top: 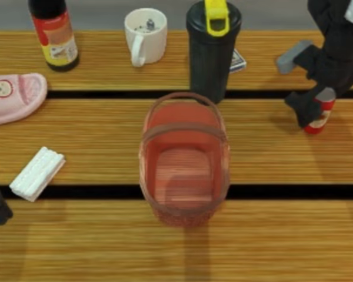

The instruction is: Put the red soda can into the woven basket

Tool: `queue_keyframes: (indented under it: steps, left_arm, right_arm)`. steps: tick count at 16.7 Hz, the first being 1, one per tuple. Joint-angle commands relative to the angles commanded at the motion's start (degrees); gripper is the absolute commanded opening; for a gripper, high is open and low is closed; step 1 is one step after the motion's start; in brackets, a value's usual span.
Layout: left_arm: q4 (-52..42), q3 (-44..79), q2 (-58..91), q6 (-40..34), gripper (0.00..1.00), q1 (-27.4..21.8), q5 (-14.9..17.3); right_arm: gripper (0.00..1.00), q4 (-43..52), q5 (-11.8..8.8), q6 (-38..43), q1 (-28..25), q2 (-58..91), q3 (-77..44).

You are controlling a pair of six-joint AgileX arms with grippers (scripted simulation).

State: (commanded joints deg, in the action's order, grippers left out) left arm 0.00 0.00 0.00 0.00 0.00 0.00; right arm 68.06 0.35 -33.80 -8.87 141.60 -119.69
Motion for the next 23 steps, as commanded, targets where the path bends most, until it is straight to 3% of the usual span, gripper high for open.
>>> queue_keyframes:
  steps: [10,20,23]
  left_arm:
    - [0.0,0.0,0.0,0.0,1.00,0.0,0.0]
    - [0.0,0.0,0.0,0.0,1.00,0.0,0.0]
    - [0.0,0.0,0.0,0.0,1.00,0.0,0.0]
  right_arm:
    - [0.02,0.0,0.0,0.0,0.0,0.0,0.0]
    - [0.00,0.0,0.0,0.1,0.2,-0.1,0.0]
    - [0.00,-3.5,-2.2,1.0,-0.4,-0.7,1.4]
